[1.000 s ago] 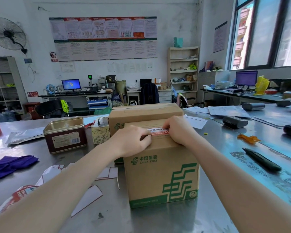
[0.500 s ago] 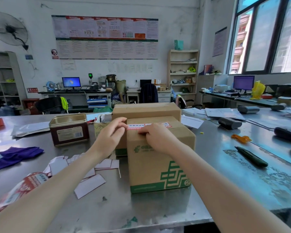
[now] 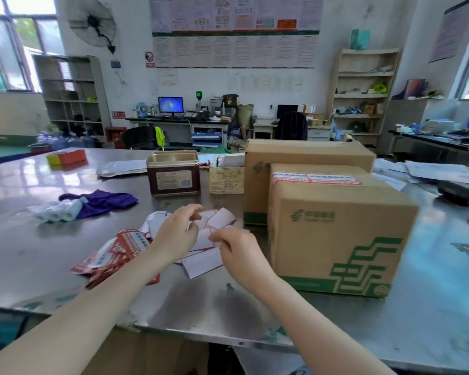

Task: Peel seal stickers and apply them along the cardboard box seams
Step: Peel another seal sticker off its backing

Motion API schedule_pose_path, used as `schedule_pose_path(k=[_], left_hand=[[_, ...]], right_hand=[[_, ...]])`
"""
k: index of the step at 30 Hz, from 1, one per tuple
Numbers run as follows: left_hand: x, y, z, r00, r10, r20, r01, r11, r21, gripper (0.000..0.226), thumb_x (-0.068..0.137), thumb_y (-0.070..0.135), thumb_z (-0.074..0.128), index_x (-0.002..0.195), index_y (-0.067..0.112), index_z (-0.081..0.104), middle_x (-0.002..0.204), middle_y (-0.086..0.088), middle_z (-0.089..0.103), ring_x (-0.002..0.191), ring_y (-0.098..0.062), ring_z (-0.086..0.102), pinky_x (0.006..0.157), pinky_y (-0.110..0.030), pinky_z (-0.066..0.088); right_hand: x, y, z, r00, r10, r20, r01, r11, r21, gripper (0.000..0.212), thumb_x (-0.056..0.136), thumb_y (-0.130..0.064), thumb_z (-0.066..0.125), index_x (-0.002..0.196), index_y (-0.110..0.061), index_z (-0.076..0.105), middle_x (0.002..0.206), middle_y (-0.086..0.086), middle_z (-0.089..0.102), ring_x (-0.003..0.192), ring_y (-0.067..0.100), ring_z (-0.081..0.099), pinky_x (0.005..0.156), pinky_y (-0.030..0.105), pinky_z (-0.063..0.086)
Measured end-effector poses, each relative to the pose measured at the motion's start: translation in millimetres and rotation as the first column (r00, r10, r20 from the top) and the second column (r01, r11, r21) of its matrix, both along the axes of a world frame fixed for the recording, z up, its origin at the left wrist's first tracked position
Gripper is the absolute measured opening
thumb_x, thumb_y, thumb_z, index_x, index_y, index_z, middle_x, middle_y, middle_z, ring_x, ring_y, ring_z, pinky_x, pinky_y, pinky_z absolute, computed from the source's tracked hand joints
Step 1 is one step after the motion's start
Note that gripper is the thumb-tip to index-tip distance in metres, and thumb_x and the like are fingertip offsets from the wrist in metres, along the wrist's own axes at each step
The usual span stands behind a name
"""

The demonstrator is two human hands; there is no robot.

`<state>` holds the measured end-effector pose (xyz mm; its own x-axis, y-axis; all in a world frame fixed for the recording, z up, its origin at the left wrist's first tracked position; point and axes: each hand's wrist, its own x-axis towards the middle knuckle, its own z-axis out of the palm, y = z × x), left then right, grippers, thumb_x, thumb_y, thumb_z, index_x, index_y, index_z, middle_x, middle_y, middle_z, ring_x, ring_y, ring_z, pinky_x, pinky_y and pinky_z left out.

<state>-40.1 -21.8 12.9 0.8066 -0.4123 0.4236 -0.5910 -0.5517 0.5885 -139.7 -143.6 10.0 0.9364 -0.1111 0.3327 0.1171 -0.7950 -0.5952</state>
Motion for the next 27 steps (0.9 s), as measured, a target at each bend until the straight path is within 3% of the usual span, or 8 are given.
schedule_pose_path(k=[7, 12, 16, 22, 27], left_hand=[[31.6, 62.6, -11.6, 0.966, 0.237, 0.102, -0.258, 0.912, 0.319, 0.032, 0.090, 0.014, 0.049, 0.120, 0.021, 0.059, 0.133, -0.004, 0.053, 0.121, -0.024, 0.048, 0.100, -0.037, 0.036], [44.1, 101.4, -8.8, 0.923, 0.383, 0.034, -0.345, 0.787, 0.512, 0.043, 0.087, 0.041, 0.056, 0.127, 0.024, 0.051, 0.129, -0.005, 0.054, 0.119, -0.024, 0.050, 0.098, -0.038, 0.039], [47.1, 116.4, -13.0, 0.919, 0.390, -0.062, -0.314, 0.816, 0.485, 0.046, 0.083, 0.046, 0.062, 0.122, 0.023, 0.052, 0.123, -0.002, 0.059, 0.110, -0.021, 0.055, 0.092, -0.036, 0.043], [47.3, 114.3, -14.1, 0.917, 0.397, 0.026, -0.373, 0.834, 0.406, 0.066, 0.078, 0.043, 0.069, 0.135, 0.020, 0.043, 0.134, -0.003, 0.052, 0.120, -0.022, 0.050, 0.100, -0.037, 0.036], [45.7, 111.8, -13.0, 0.926, 0.374, 0.058, -0.364, 0.838, 0.407, 0.052, 0.081, 0.037, 0.067, 0.127, 0.017, 0.051, 0.128, -0.005, 0.056, 0.116, -0.024, 0.052, 0.098, -0.036, 0.037]], right_hand=[[39.4, 30.1, -22.2, 0.988, 0.110, -0.107, -0.110, 0.994, 0.003, 0.031, 0.093, -0.009, 0.043, 0.115, -0.011, 0.065, 0.119, 0.004, 0.065, 0.110, 0.019, 0.057, 0.091, 0.020, 0.040], [60.2, 64.8, -25.2, 0.967, 0.233, -0.099, -0.230, 0.972, 0.036, 0.027, 0.094, -0.015, 0.047, 0.115, -0.013, 0.064, 0.117, 0.005, 0.065, 0.105, 0.019, 0.058, 0.090, 0.026, 0.044], [73.5, 85.9, -27.9, 0.960, 0.251, -0.125, -0.252, 0.968, 0.012, 0.028, 0.093, -0.014, 0.048, 0.118, -0.011, 0.060, 0.117, 0.008, 0.061, 0.104, 0.020, 0.057, 0.090, 0.031, 0.048], [81.0, 87.3, -36.2, 0.955, 0.247, -0.166, -0.245, 0.969, 0.030, 0.028, 0.093, -0.018, 0.048, 0.119, -0.014, 0.058, 0.117, 0.006, 0.060, 0.104, 0.019, 0.057, 0.092, 0.034, 0.049], [82.4, 80.0, -38.7, 0.959, 0.231, -0.162, -0.225, 0.973, 0.058, 0.029, 0.093, -0.020, 0.049, 0.120, -0.014, 0.058, 0.119, 0.004, 0.060, 0.106, 0.017, 0.057, 0.095, 0.035, 0.048]])
